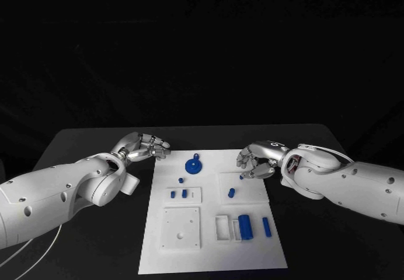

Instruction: Assemble the parts on the task board

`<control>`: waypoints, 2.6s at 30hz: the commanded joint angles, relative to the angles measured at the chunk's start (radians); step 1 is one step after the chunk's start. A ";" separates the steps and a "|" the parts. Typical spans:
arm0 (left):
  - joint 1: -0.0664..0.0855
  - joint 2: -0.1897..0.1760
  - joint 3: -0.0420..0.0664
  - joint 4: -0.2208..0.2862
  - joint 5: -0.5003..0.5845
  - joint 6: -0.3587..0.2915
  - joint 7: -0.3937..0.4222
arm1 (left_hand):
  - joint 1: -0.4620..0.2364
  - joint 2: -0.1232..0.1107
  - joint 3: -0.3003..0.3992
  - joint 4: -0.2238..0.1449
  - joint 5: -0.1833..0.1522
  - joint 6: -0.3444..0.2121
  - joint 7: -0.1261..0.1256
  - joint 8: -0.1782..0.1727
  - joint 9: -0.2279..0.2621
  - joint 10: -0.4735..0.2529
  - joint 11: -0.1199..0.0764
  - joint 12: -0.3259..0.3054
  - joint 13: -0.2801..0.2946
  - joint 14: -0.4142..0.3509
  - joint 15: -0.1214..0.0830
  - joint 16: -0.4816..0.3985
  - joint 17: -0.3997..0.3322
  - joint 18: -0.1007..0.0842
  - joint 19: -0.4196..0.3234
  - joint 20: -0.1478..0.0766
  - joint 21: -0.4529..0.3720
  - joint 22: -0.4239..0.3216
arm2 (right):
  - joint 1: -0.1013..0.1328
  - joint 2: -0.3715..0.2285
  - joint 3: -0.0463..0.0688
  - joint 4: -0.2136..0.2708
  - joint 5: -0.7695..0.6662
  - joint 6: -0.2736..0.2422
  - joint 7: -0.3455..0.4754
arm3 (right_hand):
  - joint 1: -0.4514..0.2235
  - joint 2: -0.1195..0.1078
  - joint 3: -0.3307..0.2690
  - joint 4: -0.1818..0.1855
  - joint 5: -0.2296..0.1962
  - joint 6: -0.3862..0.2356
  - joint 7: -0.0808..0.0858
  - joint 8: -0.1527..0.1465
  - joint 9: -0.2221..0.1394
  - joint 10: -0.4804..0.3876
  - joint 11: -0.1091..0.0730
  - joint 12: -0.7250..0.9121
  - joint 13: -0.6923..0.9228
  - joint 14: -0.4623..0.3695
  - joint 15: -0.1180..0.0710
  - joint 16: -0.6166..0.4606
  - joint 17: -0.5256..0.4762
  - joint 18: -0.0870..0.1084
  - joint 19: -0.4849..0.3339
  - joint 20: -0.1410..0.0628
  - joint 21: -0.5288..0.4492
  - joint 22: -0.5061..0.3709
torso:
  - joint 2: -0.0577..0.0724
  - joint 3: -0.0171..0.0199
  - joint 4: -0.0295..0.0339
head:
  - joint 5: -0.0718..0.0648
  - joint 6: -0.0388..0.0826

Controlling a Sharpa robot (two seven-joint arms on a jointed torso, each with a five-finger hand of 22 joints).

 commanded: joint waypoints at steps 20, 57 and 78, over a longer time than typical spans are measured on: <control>0.000 -0.001 0.001 -0.003 0.058 0.020 0.036 | -0.005 0.009 -0.003 -0.007 0.004 -0.011 0.002 0.005 -0.003 -0.012 0.002 -0.007 -0.004 -0.005 0.007 -0.019 0.002 0.015 0.001 0.011 -0.010 0.000 | -0.029 0.015 -0.004 0.006 -0.105 0.041 -0.037 | -0.005 -0.027 0.046 0.032 -0.048 0.030 -0.011 0.003 -0.005 0.055 -0.001 -0.043 -0.028 0.000 0.000 0.004 0.004 0.013 0.003 -0.005 -0.001 0.011 | 0.000 0.0011 -0.0010 | 0.009 -0.008; 0.000 -0.004 0.000 -0.005 0.059 0.056 0.032 | -0.004 0.006 -0.005 -0.012 0.004 -0.022 0.006 0.002 -0.007 -0.026 0.007 -0.009 -0.009 -0.001 0.009 -0.033 0.009 0.019 0.001 0.014 -0.017 0.002 | -0.057 0.037 -0.005 0.015 -0.342 0.059 -0.130 | 0.037 -0.084 0.249 0.074 -0.196 0.100 -0.038 0.025 -0.007 0.135 -0.019 -0.066 -0.008 -0.001 -0.017 0.020 0.033 0.013 -0.002 -0.011 0.023 0.060 | 0.000 0.0009 -0.0009 | 0.012 -0.022; -0.001 -0.010 0.000 -0.005 0.059 0.054 0.027 | 0.000 0.007 -0.003 -0.014 0.004 -0.026 0.008 0.001 -0.008 -0.031 0.009 -0.009 -0.011 0.000 0.010 -0.038 0.012 0.019 0.001 0.015 -0.020 0.003 | -0.060 0.030 -0.005 0.017 -0.376 0.076 -0.141 | 0.075 -0.073 0.271 0.054 -0.193 0.125 -0.047 0.030 -0.011 0.152 -0.024 -0.069 0.004 0.011 -0.022 0.026 0.036 0.013 0.008 -0.015 0.025 0.068 | 0.000 0.0008 -0.0006 | 0.007 -0.024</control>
